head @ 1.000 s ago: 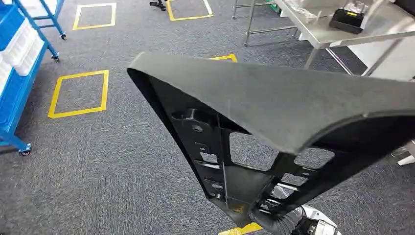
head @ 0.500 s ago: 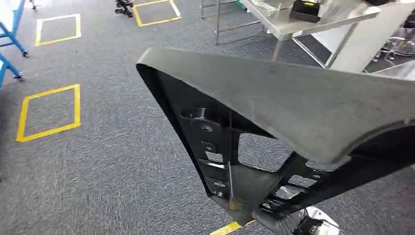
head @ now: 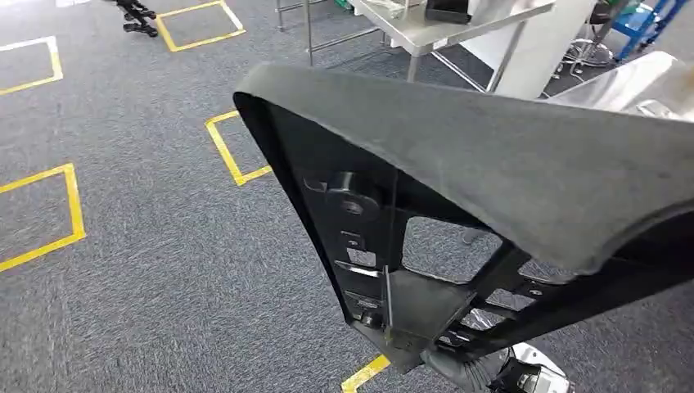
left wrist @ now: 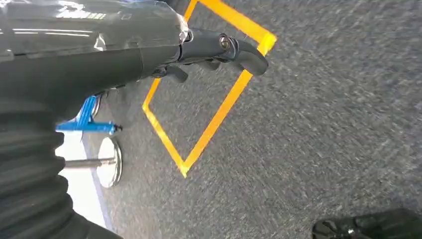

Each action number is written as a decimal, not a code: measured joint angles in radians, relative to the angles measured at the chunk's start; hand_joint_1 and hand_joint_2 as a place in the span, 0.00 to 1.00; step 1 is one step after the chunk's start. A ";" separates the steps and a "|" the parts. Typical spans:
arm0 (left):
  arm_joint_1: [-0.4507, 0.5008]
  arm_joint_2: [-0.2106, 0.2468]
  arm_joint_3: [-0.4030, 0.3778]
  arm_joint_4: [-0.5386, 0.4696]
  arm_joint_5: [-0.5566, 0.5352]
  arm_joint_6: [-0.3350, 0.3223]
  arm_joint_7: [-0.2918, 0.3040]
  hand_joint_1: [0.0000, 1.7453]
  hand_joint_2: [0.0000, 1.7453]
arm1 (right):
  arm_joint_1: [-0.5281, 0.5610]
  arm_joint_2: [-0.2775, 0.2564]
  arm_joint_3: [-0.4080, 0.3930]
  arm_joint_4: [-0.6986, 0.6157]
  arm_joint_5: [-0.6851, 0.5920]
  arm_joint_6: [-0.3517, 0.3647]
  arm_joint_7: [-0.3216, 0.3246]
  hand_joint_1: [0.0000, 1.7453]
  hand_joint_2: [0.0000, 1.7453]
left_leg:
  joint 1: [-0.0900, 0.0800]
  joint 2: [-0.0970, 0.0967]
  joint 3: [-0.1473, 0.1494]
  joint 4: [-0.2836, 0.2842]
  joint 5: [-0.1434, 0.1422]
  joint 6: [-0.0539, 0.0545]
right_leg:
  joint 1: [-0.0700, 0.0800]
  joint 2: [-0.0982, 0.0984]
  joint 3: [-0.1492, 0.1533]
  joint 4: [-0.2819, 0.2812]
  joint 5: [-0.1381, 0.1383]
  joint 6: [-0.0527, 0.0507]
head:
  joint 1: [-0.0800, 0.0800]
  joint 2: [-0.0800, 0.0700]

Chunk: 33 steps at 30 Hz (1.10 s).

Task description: Take the parts from the cabinet and place them on the table.

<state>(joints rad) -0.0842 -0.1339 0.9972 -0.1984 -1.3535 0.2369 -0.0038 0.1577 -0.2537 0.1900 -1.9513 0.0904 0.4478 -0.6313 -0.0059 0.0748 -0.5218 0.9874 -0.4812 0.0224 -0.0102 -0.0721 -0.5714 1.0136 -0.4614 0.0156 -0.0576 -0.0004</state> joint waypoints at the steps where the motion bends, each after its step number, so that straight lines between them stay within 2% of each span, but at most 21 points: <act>1: -0.001 -0.001 -0.001 0.000 0.000 -0.002 0.004 0.00 1.00 | 0.000 0.000 0.001 -0.002 0.000 0.000 0.000 1.00 1.00 | -0.008 0.009 0.001 0.002 -0.005 -0.007 | 0.008 -0.016 0.002 -0.006 -0.005 -0.008 | 0.000 0.000; 4: -0.002 -0.002 -0.002 0.000 0.000 -0.008 0.016 0.00 1.00 | 0.005 0.000 0.001 -0.009 0.003 0.000 0.003 1.00 1.00 | -0.004 0.035 0.008 -0.002 -0.009 -0.019 | 0.013 0.023 -0.004 -0.006 -0.003 -0.017 | 0.000 0.000; 5: -0.003 -0.003 -0.003 0.000 -0.002 -0.009 0.021 0.00 1.00 | 0.007 0.000 0.001 -0.011 0.004 0.000 0.003 1.00 1.00 | -0.008 0.044 0.010 0.002 -0.016 -0.028 | 0.001 0.038 0.003 -0.016 0.004 -0.026 | 0.000 0.000; 7: -0.002 -0.003 -0.003 0.000 -0.005 -0.010 0.025 0.00 1.00 | 0.010 0.000 0.002 -0.017 0.004 0.000 0.003 1.00 1.00 | 0.002 -0.038 -0.016 0.072 -0.064 -0.039 | -0.002 0.052 0.005 -0.019 0.006 -0.034 | 0.000 0.000; 9: 0.002 -0.004 -0.003 0.000 -0.004 -0.015 0.024 0.00 1.00 | 0.013 0.000 0.002 -0.018 0.006 0.000 0.003 1.00 1.00 | 0.004 -0.065 -0.099 0.247 -0.148 -0.044 | -0.001 0.074 0.003 -0.018 0.007 -0.038 | 0.000 0.000; 10: 0.004 -0.006 -0.003 0.000 -0.004 -0.016 0.021 0.00 1.00 | 0.018 0.000 0.002 -0.018 0.006 0.000 0.003 1.00 1.00 | 0.005 -0.066 -0.133 0.316 -0.166 -0.046 | -0.001 0.089 0.003 -0.017 0.007 -0.038 | 0.000 0.000; 12: 0.009 -0.006 -0.003 0.000 -0.006 -0.019 0.013 0.00 1.00 | 0.024 0.000 0.002 -0.018 0.006 0.000 0.003 1.00 1.00 | 0.006 -0.067 -0.136 0.305 -0.127 -0.045 | -0.001 0.115 0.005 -0.016 0.007 -0.037 | 0.000 0.000; 14: 0.007 -0.006 -0.003 0.000 -0.008 -0.021 0.011 0.00 1.00 | 0.025 0.000 0.002 -0.018 0.008 0.000 0.003 1.00 1.00 | 0.009 -0.080 -0.064 0.138 -0.029 -0.040 | -0.002 0.142 0.009 -0.014 0.006 -0.034 | 0.000 0.000; 15: 0.007 -0.006 -0.004 0.000 -0.010 -0.021 0.009 0.00 1.00 | 0.025 0.000 0.002 -0.018 0.008 0.000 0.002 1.00 1.00 | 0.012 -0.115 -0.024 0.048 0.011 -0.036 | -0.003 0.153 0.009 -0.012 0.004 -0.030 | 0.000 0.000; 16: 0.007 -0.006 -0.004 0.000 -0.011 -0.022 0.009 0.00 1.00 | 0.024 0.000 0.002 -0.018 0.008 0.000 0.002 1.00 1.00 | 0.011 -0.143 -0.012 0.015 -0.003 -0.033 | 0.004 0.163 0.005 -0.006 0.002 -0.023 | 0.000 0.000; 20: 0.002 -0.010 -0.008 0.000 -0.017 -0.023 0.008 0.00 1.00 | 0.029 0.002 0.001 -0.022 0.009 0.000 0.002 1.00 1.00 | 0.008 -0.110 -0.011 0.008 0.006 -0.005 | -0.004 0.197 -0.006 -0.013 0.011 0.007 | 0.000 0.000; 21: 0.001 -0.012 -0.010 0.000 -0.019 -0.023 0.008 0.00 1.00 | 0.032 0.002 -0.001 -0.024 0.010 0.002 0.002 1.00 1.00 | 0.012 -0.092 -0.008 -0.001 0.013 0.005 | -0.006 0.169 -0.009 0.003 0.001 0.007 | 0.000 0.000; 22: 0.000 -0.012 -0.011 0.000 -0.021 -0.022 0.007 0.00 1.00 | 0.029 0.003 -0.002 -0.025 0.010 0.005 0.002 1.00 1.00 | 0.011 -0.086 -0.008 -0.005 0.015 0.011 | -0.001 0.119 -0.032 0.049 -0.035 0.008 | 0.000 0.000; 23: 0.001 -0.012 -0.011 0.000 -0.021 -0.021 0.007 0.00 1.00 | 0.025 0.003 -0.003 -0.025 0.010 0.008 0.002 1.00 1.00 | 0.009 -0.076 -0.010 -0.006 0.016 0.013 | -0.002 0.098 -0.067 0.120 -0.076 0.011 | 0.000 0.000; 25: 0.005 -0.012 -0.011 0.000 -0.021 -0.021 0.007 0.00 1.00 | 0.026 0.006 -0.003 -0.025 0.010 0.011 0.002 1.00 1.00 | 0.005 -0.054 -0.011 -0.005 0.014 0.015 | -0.006 0.080 -0.139 0.273 -0.138 0.015 | 0.000 0.000; 26: 0.007 -0.012 -0.011 0.000 -0.021 -0.019 0.007 0.00 1.00 | 0.026 0.007 -0.003 -0.024 0.010 0.012 0.002 1.00 1.00 | 0.004 -0.041 -0.012 -0.004 0.013 0.015 | -0.006 0.077 -0.158 0.311 -0.141 0.016 | 0.000 0.000; 28: 0.006 -0.011 -0.011 0.000 -0.021 -0.019 0.008 0.00 1.00 | 0.026 0.007 -0.005 -0.024 0.010 0.012 0.002 1.00 1.00 | 0.003 -0.021 -0.010 -0.003 0.010 0.013 | -0.006 0.071 -0.121 0.236 -0.083 0.015 | 0.000 0.000; 29: 0.004 -0.012 -0.011 0.000 -0.021 -0.019 0.009 0.00 1.00 | 0.026 0.007 -0.005 -0.024 0.010 0.012 0.002 1.00 1.00 | 0.003 -0.010 -0.006 -0.002 0.007 0.011 | -0.005 0.060 -0.067 0.137 -0.036 0.011 | 0.000 0.000; 30: 0.004 -0.012 -0.011 0.000 -0.021 -0.019 0.010 0.00 1.00 | 0.026 0.007 -0.005 -0.024 0.010 0.012 0.002 1.00 1.00 | 0.001 -0.003 -0.002 -0.002 0.004 0.009 | -0.001 0.028 -0.015 0.045 -0.001 0.003 | 0.000 0.000; 31: 0.004 -0.012 -0.011 0.000 -0.021 -0.019 0.010 0.00 1.00 | 0.023 0.007 -0.006 -0.024 0.010 0.013 0.002 1.00 1.00 | -0.004 0.006 0.001 -0.001 0.000 0.004 | 0.008 -0.022 0.012 -0.012 -0.008 -0.005 | 0.000 0.000; 33: 0.005 -0.012 -0.012 0.000 -0.023 -0.020 0.013 0.00 1.00 | 0.020 0.008 -0.006 -0.024 0.010 0.013 0.001 1.00 1.00 | -0.007 0.023 0.002 0.002 -0.006 -0.007 | 0.014 0.004 0.007 -0.013 -0.005 -0.013 | 0.000 0.000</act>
<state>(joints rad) -0.0795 -0.1457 0.9854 -0.1984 -1.3764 0.2167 0.0088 0.1782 -0.2457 0.1839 -1.9753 0.1003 0.4612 -0.6302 -0.0129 0.0982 -0.5199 0.9890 -0.4872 0.0159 0.0036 -0.0678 -0.5642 1.0007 -0.4663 0.0030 -0.0580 -0.0004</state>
